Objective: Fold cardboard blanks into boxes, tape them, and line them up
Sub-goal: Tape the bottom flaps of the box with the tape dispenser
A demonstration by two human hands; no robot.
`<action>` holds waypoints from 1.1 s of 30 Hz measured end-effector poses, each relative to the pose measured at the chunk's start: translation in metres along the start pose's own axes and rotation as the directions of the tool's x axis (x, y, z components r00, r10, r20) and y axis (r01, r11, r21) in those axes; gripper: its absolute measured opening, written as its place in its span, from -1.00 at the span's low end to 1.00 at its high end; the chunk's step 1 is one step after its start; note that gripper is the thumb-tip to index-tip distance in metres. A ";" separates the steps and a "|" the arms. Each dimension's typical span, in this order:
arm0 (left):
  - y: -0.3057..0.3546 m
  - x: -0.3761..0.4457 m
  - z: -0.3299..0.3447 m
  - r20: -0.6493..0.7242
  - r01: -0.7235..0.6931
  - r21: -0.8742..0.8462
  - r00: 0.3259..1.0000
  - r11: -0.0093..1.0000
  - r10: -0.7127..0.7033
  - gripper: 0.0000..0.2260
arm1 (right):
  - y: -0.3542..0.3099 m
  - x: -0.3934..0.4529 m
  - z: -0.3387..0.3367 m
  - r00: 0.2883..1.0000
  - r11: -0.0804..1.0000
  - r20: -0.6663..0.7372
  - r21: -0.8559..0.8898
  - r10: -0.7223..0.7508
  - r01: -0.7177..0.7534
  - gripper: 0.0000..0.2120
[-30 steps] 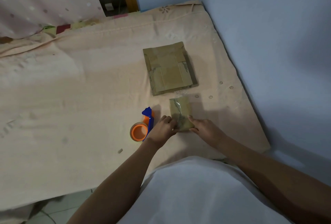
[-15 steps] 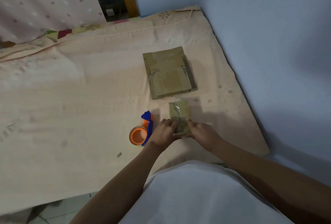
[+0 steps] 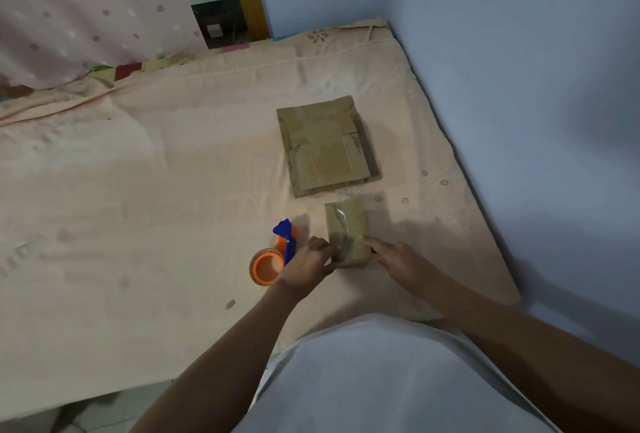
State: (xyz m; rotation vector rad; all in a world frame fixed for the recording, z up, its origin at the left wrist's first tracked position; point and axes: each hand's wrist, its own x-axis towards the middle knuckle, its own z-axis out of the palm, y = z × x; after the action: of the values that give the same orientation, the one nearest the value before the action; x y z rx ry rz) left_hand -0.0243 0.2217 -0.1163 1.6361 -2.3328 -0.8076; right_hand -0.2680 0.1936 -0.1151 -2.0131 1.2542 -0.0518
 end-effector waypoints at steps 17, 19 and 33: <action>0.011 0.027 -0.015 0.170 0.031 0.166 0.984 0.986 -0.059 -0.06 | -0.024 0.034 -0.017 0.994 0.974 0.089 -0.210 -0.069 0.086 -0.05; 0.012 0.032 -0.016 0.221 0.041 0.211 0.971 0.977 -0.089 -0.06 | -0.026 0.037 -0.019 0.993 0.974 0.103 -0.213 -0.054 0.075 -0.07; -0.014 0.038 -0.016 0.296 -0.063 0.291 0.955 0.955 -0.028 -0.05 | 0.000 0.038 -0.043 0.981 0.977 0.158 -0.162 -0.115 0.141 -0.13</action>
State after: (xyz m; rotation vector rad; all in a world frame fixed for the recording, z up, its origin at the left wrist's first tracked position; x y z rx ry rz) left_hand -0.0202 0.1788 -0.1167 1.7027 -2.7937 -0.7763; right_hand -0.2660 0.1391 -0.0971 -2.2017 1.0657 0.1466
